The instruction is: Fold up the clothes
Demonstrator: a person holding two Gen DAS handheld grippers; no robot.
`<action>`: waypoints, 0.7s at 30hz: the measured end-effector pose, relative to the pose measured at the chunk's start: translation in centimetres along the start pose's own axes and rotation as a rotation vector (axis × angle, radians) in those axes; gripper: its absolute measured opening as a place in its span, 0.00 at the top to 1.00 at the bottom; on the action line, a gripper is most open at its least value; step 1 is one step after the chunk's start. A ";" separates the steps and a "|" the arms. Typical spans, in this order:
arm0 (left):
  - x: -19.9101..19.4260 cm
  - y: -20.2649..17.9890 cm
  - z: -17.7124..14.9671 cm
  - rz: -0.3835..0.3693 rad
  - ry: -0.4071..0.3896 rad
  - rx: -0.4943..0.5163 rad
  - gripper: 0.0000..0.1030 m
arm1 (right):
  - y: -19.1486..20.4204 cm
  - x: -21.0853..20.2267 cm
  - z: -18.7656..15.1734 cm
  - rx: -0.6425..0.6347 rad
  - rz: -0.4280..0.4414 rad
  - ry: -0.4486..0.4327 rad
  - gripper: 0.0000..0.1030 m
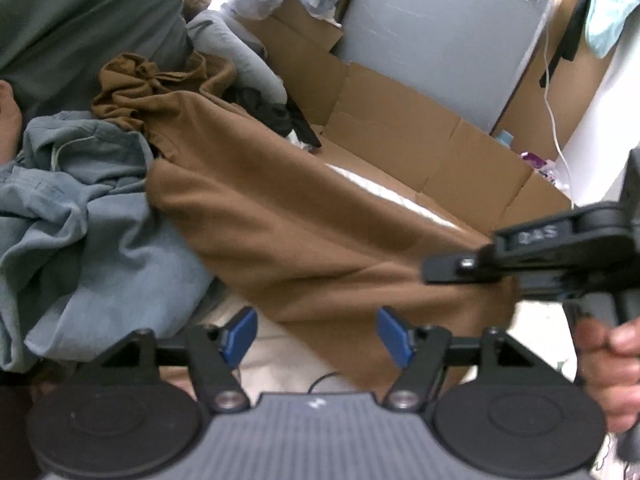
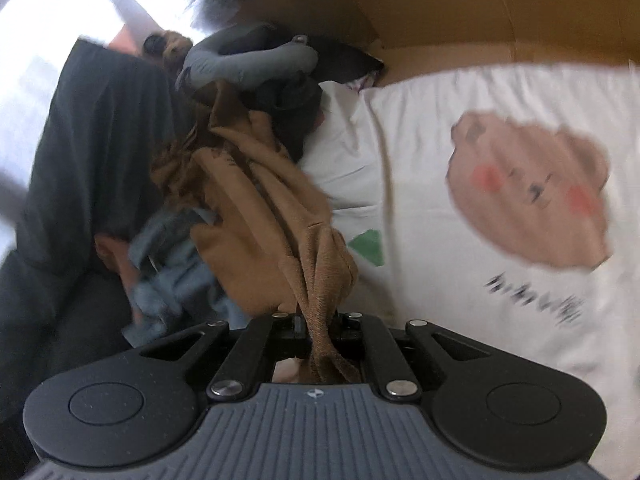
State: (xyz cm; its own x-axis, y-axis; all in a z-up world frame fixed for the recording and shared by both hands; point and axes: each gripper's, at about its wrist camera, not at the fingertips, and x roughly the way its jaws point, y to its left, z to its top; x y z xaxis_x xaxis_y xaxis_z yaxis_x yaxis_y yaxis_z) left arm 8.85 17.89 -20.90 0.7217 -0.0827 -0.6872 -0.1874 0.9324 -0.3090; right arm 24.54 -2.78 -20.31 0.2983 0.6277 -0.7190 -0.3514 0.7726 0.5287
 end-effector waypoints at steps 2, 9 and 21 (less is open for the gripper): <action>-0.6 -0.1 0.0 -0.001 0.001 -0.006 0.30 | 0.2 -1.4 0.2 -0.075 -0.031 0.023 0.98; -2.2 -1.2 0.3 0.012 0.006 -0.019 0.28 | -0.5 -6.2 0.0 -0.194 -0.099 0.076 0.98; -1.4 -5.1 0.0 0.028 0.075 0.062 0.24 | -4.5 -14.9 -2.5 -0.262 -0.107 0.135 0.98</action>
State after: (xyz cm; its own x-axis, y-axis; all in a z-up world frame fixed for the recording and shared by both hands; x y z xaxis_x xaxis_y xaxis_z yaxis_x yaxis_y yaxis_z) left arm 8.79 13.28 -18.31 0.6644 -0.0799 -0.7431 -0.1637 0.9546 -0.2490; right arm 19.50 -15.84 -13.13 0.2315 0.5125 -0.8269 -0.5466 0.7716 0.3252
